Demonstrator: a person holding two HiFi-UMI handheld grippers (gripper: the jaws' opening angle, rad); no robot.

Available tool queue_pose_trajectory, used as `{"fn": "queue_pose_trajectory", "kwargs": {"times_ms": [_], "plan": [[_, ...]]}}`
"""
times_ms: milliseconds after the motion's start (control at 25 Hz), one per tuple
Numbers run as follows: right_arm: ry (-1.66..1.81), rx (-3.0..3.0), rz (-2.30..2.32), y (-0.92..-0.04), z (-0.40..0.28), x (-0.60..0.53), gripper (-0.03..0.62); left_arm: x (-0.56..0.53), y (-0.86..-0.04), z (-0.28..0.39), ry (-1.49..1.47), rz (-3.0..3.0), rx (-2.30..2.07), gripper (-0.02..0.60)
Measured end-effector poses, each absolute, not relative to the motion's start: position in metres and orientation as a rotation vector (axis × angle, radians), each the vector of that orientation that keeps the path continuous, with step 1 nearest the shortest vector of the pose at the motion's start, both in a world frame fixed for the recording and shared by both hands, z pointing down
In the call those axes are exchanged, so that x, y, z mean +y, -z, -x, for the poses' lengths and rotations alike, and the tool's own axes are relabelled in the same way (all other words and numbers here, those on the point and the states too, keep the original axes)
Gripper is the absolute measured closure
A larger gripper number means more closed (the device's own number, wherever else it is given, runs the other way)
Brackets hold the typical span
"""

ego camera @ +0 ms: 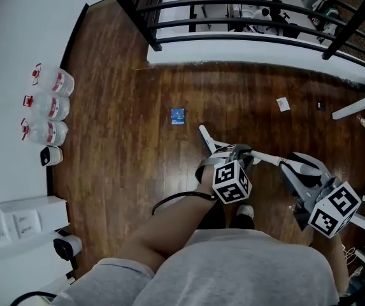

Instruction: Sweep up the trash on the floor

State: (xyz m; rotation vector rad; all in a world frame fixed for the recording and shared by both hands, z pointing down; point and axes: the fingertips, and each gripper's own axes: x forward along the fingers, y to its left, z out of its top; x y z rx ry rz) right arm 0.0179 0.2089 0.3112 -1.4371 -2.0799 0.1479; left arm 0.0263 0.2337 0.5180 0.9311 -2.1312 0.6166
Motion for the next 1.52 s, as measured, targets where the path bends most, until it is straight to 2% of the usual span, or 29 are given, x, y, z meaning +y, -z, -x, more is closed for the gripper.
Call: {"fn": "queue_pose_trajectory", "kwargs": {"times_ms": [360,640,1080,1520], "plan": [[-0.290,-2.054,1.452,-0.345,0.004,0.371,0.470,0.414,-0.546,-0.012,-0.710,-0.925,-2.016,0.514],[-0.340,-2.038,1.427,-0.385,0.009,0.435,0.467,0.485,-0.580,-0.004,-0.756,-0.965,-1.910,0.514],[-0.354,-2.081,1.289,-0.411,0.041,0.414,0.468,0.464,-0.604,0.027,-0.766,-1.094,-1.883,0.517],[-0.398,-2.140,1.125,-0.412,0.056,0.325,0.477,0.374,-0.604,0.039,-0.785,-1.234,-1.858,0.517]]}}
